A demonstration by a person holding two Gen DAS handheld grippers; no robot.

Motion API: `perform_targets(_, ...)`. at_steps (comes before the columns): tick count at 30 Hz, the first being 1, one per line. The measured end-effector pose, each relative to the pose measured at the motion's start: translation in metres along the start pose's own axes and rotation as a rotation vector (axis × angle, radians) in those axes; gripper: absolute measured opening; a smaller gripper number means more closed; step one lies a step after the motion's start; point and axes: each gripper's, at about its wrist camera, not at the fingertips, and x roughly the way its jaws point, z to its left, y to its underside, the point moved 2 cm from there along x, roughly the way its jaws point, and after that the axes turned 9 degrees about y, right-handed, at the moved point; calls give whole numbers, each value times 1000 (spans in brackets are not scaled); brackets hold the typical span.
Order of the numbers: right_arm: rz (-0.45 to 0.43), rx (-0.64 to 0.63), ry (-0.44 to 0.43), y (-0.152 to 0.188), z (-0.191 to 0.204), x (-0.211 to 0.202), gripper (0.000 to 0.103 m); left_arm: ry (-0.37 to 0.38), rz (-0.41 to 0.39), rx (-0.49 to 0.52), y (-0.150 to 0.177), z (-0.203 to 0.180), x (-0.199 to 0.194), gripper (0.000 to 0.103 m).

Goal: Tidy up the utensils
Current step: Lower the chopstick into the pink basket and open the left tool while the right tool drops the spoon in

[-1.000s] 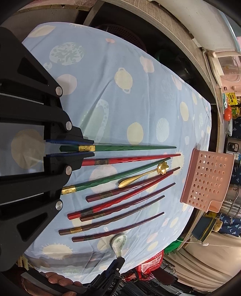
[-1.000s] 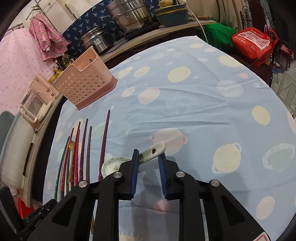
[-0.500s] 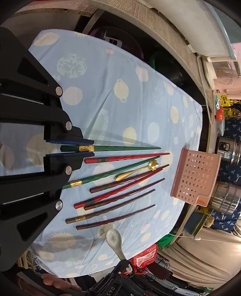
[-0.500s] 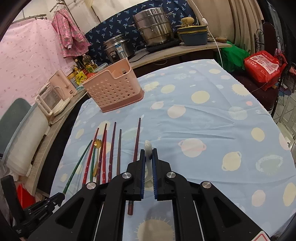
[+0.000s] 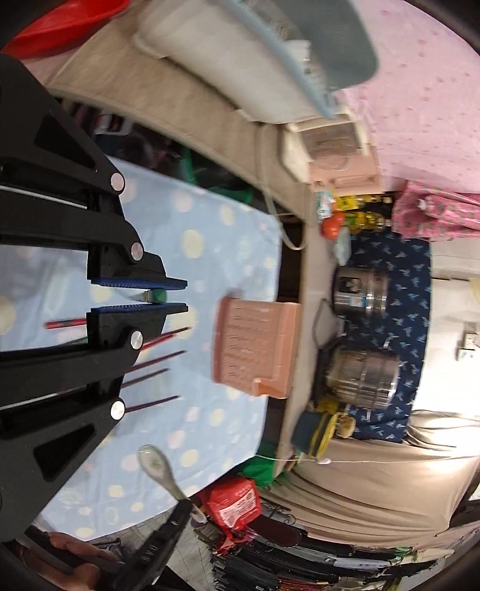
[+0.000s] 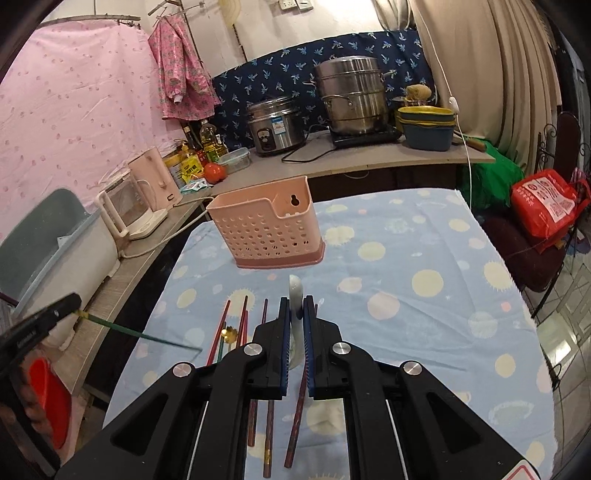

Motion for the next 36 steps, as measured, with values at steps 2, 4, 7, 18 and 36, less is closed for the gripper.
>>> perform_targets(2,0,-8,-1,-17,4,6,7,-5,-25,12,-26,1,3,7)
perform_targets(4,-6,-16,4,-34,6,12,7,-6,-41,17,-47,1,6,7)
perform_targets(7,-17,-42,26,-61,12,24,7,-4,-74,31,-85,-3,13,7)
perform_targets(18,-53,-116,87,-163,41,98,7,11,-212,55,-216,-18,51,7)
perform_targets(36,98,-116,76,-162,53,214,7,-4,-98,-2,-226,2,191,7)
